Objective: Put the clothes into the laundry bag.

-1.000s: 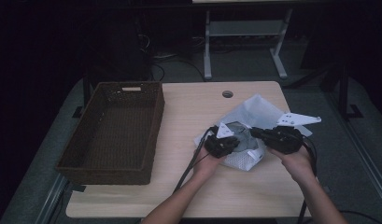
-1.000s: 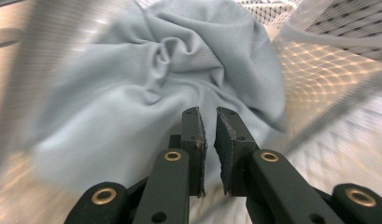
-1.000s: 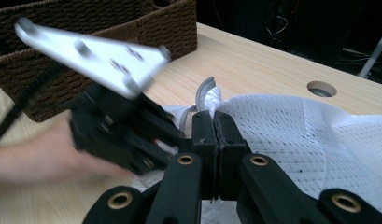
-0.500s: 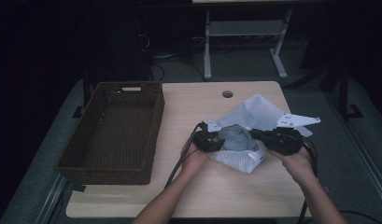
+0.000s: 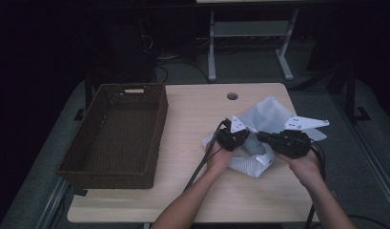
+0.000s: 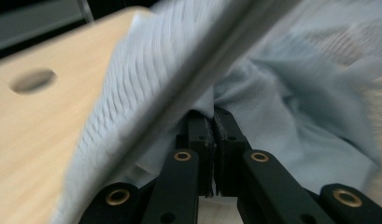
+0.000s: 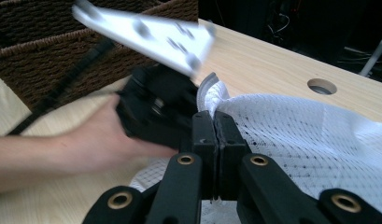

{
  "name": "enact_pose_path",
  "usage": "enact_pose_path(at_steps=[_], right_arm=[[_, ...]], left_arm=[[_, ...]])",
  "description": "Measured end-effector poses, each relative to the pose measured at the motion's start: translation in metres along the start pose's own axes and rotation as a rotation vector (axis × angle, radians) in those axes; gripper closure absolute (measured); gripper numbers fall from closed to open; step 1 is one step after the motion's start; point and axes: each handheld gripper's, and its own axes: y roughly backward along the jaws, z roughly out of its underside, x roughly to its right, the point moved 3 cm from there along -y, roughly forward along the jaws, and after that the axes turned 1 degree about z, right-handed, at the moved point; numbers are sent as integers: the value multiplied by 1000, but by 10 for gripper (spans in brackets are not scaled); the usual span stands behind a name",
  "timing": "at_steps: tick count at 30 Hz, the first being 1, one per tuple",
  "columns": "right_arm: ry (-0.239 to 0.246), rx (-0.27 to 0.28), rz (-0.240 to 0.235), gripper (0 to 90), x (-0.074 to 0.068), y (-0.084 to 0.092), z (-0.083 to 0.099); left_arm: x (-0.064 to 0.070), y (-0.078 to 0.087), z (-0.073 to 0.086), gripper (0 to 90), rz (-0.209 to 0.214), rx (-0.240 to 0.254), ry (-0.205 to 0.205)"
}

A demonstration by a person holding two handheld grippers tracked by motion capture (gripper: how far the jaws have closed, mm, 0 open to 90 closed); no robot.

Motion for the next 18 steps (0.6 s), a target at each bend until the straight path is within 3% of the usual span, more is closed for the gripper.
enact_pose_path(at_steps=[3,7,10,14,18], right_arm=[[-7,3,4,880,4,3,2],[-16,2,3,880,7,4,3],[-9,-3,1,880,6,2,3],[-10,-8,3,880,6,2,4],[-10,-10,6,880,7,3,5]], left_arm=[[-7,-8,10,862,11,-37,31],[-14,-8,12,842,33,-29,55],[-16,-4,12,756,32,-37,53],[-20,11,12,616,44,-45,72],[-25,41,14,558,60,-50,85]])
